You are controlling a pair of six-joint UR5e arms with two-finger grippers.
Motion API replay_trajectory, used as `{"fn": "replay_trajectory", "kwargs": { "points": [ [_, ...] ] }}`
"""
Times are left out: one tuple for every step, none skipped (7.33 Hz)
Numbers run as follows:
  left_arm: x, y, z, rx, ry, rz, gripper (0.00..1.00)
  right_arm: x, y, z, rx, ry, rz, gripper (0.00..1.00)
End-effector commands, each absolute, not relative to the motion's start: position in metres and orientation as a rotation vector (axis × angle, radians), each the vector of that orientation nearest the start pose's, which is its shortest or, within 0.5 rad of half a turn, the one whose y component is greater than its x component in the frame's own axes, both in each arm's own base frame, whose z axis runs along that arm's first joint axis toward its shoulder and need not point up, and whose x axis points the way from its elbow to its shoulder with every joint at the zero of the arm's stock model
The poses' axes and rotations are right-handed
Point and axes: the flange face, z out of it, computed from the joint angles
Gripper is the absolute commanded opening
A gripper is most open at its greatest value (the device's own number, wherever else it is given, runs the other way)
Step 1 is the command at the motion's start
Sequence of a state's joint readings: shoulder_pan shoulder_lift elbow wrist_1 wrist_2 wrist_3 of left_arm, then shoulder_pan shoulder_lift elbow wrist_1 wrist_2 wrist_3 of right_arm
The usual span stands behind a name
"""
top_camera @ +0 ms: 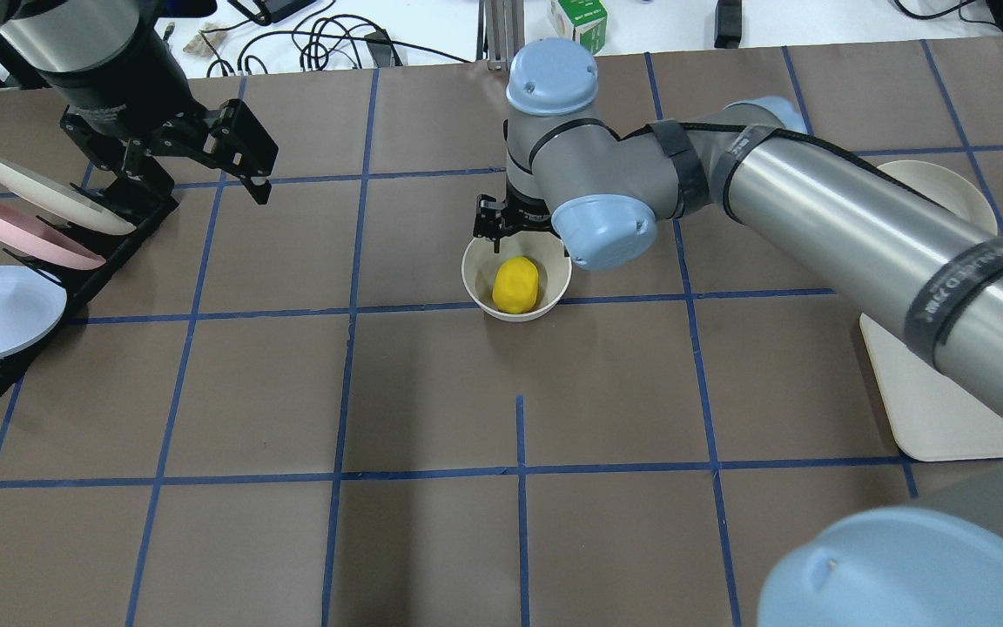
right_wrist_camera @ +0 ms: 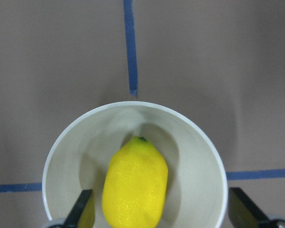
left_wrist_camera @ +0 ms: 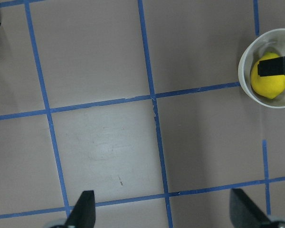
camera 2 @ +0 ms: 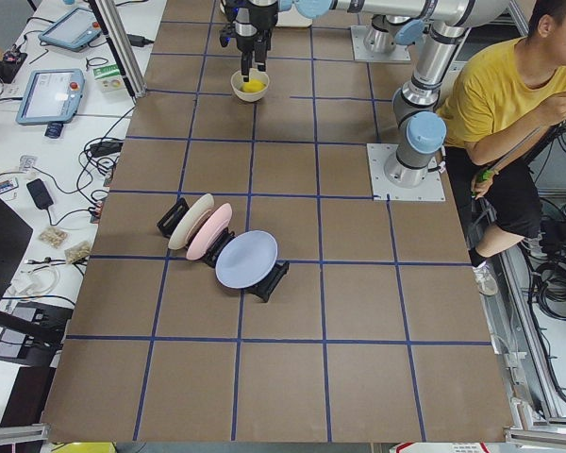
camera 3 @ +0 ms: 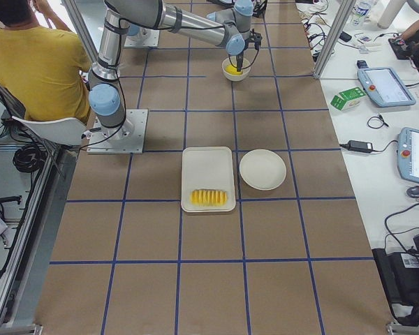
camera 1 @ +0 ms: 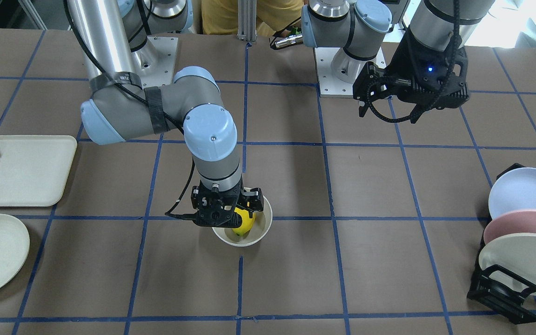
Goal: Place bowl and put lemon in it
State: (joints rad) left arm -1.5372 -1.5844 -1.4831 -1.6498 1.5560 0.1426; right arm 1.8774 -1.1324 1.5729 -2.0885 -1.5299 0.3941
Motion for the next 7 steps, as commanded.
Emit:
{"fn": "replay_trajectory", "kwargs": {
  "points": [
    [-0.118, -0.5, 0.513, 0.155, 3.157, 0.007, 1.0, 0.269, -0.553, 0.364, 0.214, 3.087, -0.055, 1.0],
    [-0.119, -0.5, 0.512, 0.16, 3.157, 0.012, 1.0, 0.234, -0.548, 0.383, 0.17, 3.113, -0.021, 1.0],
    [-0.119, -0.5, 0.512, 0.165, 3.156, 0.01, 1.0, 0.198, -0.538, 0.415, 0.216, 3.108, -0.034, 1.0],
    [-0.119, -0.5, 0.512, 0.165, 3.156, 0.01, 1.0, 0.17, -0.531, 0.43, 0.208, 3.103, 0.011, 1.0],
    [-0.119, -0.5, 0.512, 0.167, 3.156, 0.01, 1.0, 0.157, -0.514, 0.454, 0.198, 3.114, -0.018, 1.0],
    [-0.119, -0.5, 0.511, 0.172, 3.156, 0.012, 1.0, 0.145, -0.499, 0.449, 0.188, 3.12, 0.104, 1.0],
    [-0.119, -0.5, 0.511, 0.172, 3.156, 0.012, 1.0, 0.136, -0.492, 0.459, 0.243, 3.128, 0.097, 1.0]
  ]
}}
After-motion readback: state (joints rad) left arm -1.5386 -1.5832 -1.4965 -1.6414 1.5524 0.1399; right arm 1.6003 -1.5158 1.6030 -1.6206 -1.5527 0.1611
